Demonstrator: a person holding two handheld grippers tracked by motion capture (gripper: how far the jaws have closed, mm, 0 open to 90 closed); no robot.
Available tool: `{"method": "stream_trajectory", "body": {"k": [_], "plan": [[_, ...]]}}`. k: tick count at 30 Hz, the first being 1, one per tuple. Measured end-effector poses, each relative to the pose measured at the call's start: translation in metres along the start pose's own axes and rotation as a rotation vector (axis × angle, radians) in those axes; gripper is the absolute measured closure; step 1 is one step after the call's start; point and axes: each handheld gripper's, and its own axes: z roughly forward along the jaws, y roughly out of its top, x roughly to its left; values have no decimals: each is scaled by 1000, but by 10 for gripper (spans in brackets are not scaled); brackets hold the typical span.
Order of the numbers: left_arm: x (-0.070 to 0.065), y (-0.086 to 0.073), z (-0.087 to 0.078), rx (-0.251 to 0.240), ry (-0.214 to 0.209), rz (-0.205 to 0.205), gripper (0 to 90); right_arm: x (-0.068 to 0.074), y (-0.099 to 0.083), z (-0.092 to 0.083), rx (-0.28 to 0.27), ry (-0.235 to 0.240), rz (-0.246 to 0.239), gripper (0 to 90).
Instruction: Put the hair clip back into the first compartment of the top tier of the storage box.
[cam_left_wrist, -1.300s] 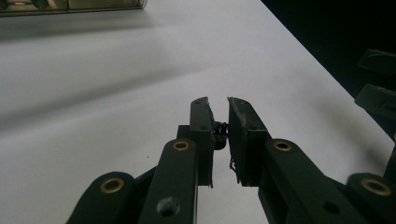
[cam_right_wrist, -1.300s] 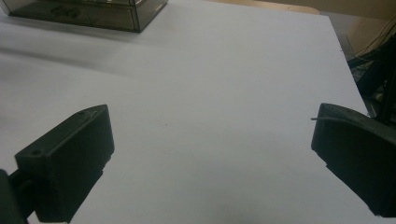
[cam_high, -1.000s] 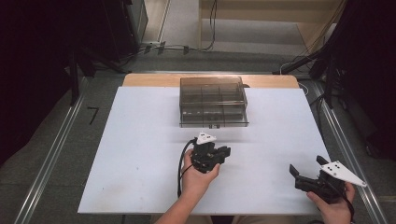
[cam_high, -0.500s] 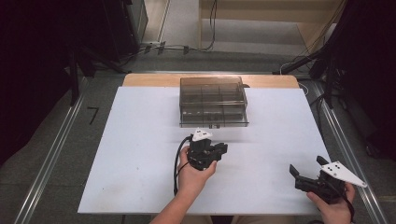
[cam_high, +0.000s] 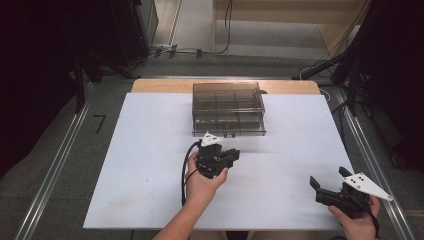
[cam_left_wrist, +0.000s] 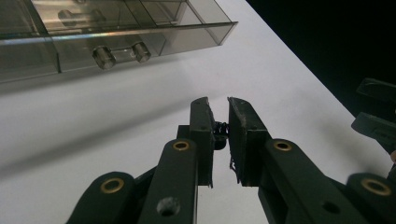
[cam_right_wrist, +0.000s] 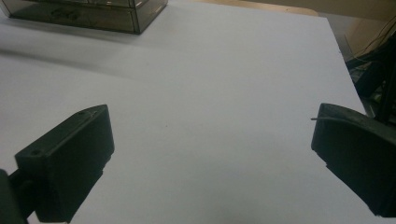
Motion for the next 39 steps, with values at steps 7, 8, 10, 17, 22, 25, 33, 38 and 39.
{"method": "stream_trajectory", "body": {"k": [7, 8, 10, 17, 22, 25, 33, 38, 39], "plan": [[1, 8, -4, -6, 10, 4, 804, 0, 0, 0, 0, 0, -3, 0], [1, 9, -4, -10, 11, 2, 804, 0, 0, 0, 1, -1, -1, 0], [2, 11, -6, -14, 16, 1, 805, 0, 0, 0, 0, -1, -1, 0], [8, 17, -10, -22, 34, -3, 805, 0, 0, -1, -2, -2, -1, 0], [12, 21, -13, -31, 48, -11, 804, 0, 0, -1, -1, -1, -4, 0], [15, 23, -14, -35, 53, -20, 804, 0, 0, -1, -1, -1, -3, 0], [24, 29, -17, -55, 77, -40, 804, 0, 0, 0, -1, -1, -3, 0], [31, 33, -19, -67, 96, -54, 805, 0, 0, 0, -1, -1, -4, 0], [32, 33, -19, -68, 99, -57, 804, 0, 0, -1, -1, -1, -3, 0]]}}
